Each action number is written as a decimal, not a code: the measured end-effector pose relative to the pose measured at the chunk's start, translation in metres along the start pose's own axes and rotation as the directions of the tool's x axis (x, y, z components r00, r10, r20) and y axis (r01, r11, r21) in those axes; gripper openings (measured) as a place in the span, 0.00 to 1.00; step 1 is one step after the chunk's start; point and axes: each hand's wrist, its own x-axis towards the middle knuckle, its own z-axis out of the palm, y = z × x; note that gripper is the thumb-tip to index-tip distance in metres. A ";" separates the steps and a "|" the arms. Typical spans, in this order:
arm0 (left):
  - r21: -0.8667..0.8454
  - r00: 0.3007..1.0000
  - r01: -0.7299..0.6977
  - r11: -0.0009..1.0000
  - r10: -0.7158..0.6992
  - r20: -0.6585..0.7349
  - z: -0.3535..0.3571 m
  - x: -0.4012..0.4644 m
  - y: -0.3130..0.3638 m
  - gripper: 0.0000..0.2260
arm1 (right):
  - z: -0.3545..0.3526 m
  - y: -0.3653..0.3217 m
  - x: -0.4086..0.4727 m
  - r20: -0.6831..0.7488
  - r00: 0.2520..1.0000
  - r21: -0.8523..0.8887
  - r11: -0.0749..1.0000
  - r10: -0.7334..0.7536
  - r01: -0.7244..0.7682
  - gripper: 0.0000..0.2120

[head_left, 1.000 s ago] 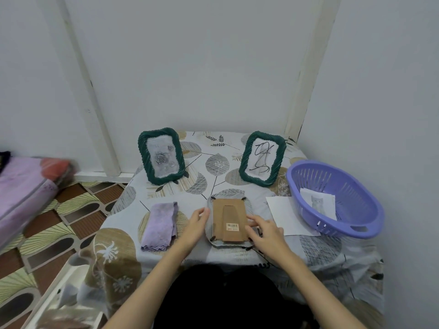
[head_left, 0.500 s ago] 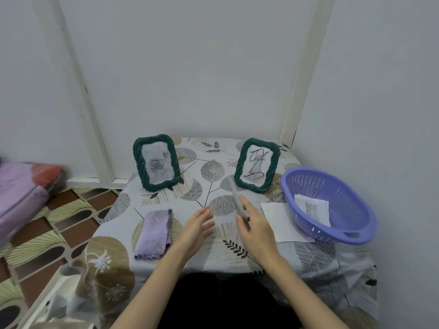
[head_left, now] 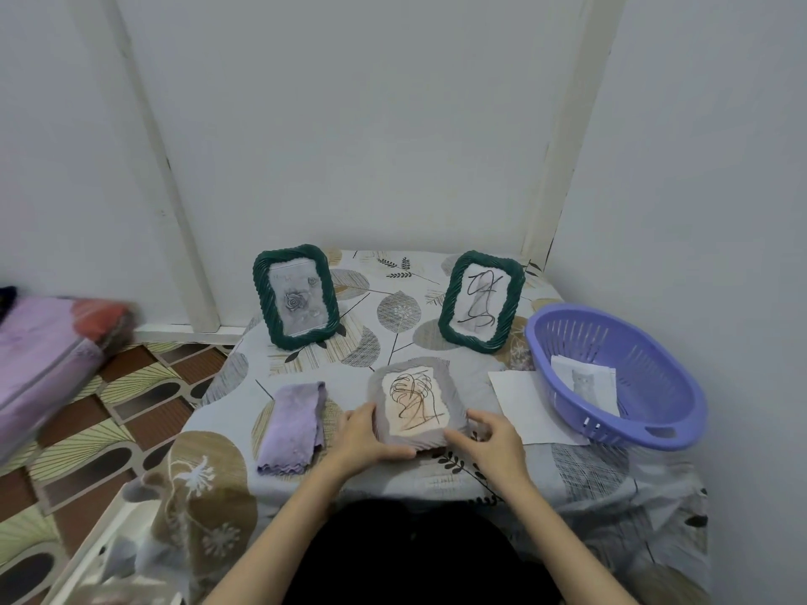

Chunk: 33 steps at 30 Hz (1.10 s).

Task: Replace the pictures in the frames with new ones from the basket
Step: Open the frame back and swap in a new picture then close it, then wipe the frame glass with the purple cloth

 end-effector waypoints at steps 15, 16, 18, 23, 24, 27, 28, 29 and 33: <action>0.165 0.755 0.099 0.981 0.034 -0.655 -0.040 0.008 -0.039 0.15 | 0.008 0.025 -0.008 0.059 0.986 -0.478 0.863 -0.154 0.163 0.44; 0.146 0.743 0.277 0.950 -0.116 -0.660 -0.048 0.009 -0.045 0.18 | 0.008 0.027 -0.007 0.061 0.986 -0.471 0.867 -0.155 0.165 0.44; 0.122 0.742 0.521 0.845 -0.378 -0.554 -0.058 0.010 -0.050 0.20 | 0.009 0.029 -0.005 0.065 0.985 -0.465 0.869 -0.157 0.169 0.39; -0.018 0.835 0.402 0.915 -0.374 -0.403 -0.063 0.018 -0.050 0.26 | 0.014 0.017 -0.006 0.012 0.971 -0.366 0.902 -0.239 0.227 0.38; -0.111 0.857 0.326 0.939 -0.343 -0.384 -0.065 0.017 -0.048 0.27 | 0.017 0.012 -0.007 -0.013 0.962 -0.316 0.914 -0.274 0.256 0.36; -0.276 0.910 0.123 0.953 -0.219 -0.352 -0.068 0.013 -0.028 0.30 | 0.023 -0.011 -0.005 -0.066 0.939 0.059 0.938 -0.339 0.343 0.15; -0.318 0.925 0.076 0.945 -0.186 -0.331 -0.066 0.012 -0.019 0.31 | 0.026 -0.022 -0.005 -0.036 0.946 0.197 0.926 -0.321 0.321 0.10; -0.386 0.943 0.036 0.922 -0.159 -0.292 -0.064 0.010 -0.007 0.30 | 0.028 -0.033 -0.004 0.019 0.957 0.318 0.910 -0.288 0.268 0.10; -0.676 0.993 -0.001 0.737 -0.081 -0.090 -0.050 0.007 0.027 0.28 | 0.038 -0.060 0.008 0.160 0.981 0.541 0.841 -0.105 0.001 0.23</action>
